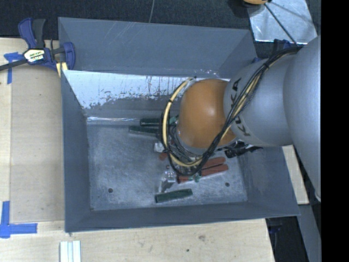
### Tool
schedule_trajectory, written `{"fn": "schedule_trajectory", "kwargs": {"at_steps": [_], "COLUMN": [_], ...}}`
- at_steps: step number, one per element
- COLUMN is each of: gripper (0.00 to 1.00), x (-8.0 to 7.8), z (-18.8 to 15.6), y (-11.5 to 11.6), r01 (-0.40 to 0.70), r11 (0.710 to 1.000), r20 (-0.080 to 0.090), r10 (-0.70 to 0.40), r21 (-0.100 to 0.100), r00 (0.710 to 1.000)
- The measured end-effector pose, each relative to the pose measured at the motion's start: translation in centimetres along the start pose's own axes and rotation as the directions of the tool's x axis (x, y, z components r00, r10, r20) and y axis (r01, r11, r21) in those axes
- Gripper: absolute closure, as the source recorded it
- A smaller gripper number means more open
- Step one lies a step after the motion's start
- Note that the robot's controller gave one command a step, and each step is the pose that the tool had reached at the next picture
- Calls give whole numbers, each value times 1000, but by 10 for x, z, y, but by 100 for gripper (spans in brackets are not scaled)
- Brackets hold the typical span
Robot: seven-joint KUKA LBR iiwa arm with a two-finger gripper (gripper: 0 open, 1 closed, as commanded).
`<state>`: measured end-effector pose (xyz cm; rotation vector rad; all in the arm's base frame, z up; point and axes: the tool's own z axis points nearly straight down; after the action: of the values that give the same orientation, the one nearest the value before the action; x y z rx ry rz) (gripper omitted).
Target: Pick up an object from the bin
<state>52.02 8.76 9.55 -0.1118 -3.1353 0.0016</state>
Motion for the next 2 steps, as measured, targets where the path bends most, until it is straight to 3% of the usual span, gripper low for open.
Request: {"fn": "schedule_trajectory", "kwargs": {"at_steps": [1, 2], "gripper": [0, 0], "x": [12, -17], "z": [-22, -13], "y": [-34, -67], "r01": [35, 3], "r11": [999, 1000], "r20": [5, 8], "r10": [-35, -3], "r21": [0, -2], "r00": [999, 1000]}}
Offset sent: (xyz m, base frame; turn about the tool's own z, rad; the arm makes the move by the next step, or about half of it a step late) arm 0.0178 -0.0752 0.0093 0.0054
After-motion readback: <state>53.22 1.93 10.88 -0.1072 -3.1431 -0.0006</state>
